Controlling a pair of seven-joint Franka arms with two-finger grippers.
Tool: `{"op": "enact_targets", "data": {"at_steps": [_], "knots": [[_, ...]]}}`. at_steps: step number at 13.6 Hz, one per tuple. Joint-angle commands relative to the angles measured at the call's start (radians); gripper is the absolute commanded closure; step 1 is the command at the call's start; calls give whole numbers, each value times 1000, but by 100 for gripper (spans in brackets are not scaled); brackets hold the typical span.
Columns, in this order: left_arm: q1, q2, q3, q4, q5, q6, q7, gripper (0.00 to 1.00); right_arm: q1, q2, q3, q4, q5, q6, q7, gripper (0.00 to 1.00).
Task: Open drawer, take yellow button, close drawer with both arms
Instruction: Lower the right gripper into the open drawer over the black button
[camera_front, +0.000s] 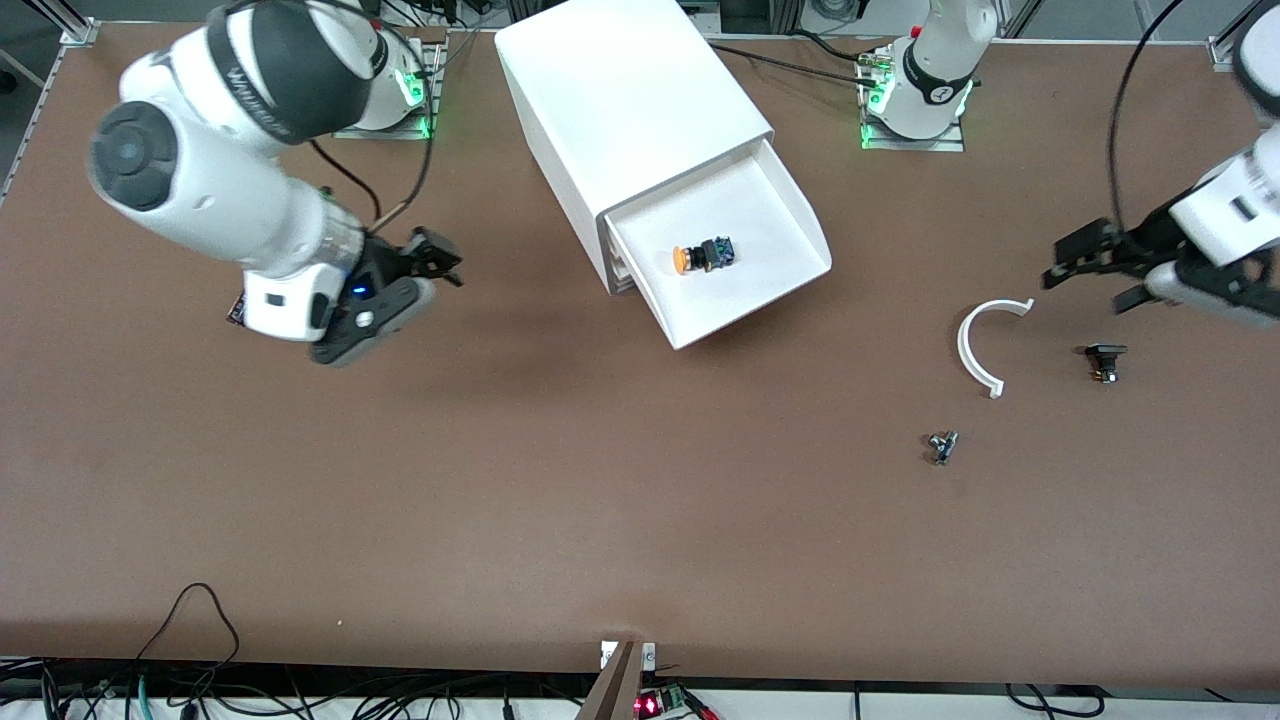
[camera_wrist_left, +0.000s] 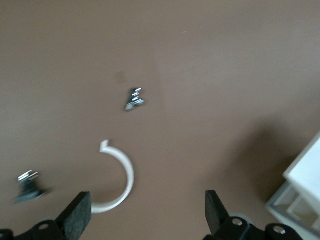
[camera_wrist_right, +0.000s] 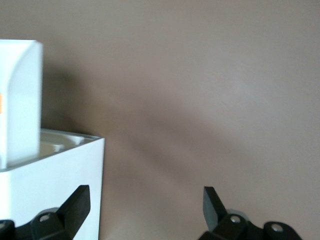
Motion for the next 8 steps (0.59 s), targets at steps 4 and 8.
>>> {"op": "enact_targets", "data": {"at_steps": [4,8], "knots": [[47,6,-15,84,116,-95,-175,0,212,75,80,88,-154,-9,-104,0],[46,46,-21,150,143,-161,-170,0,316,189,78,230,-169,-4,-169,0]]}}
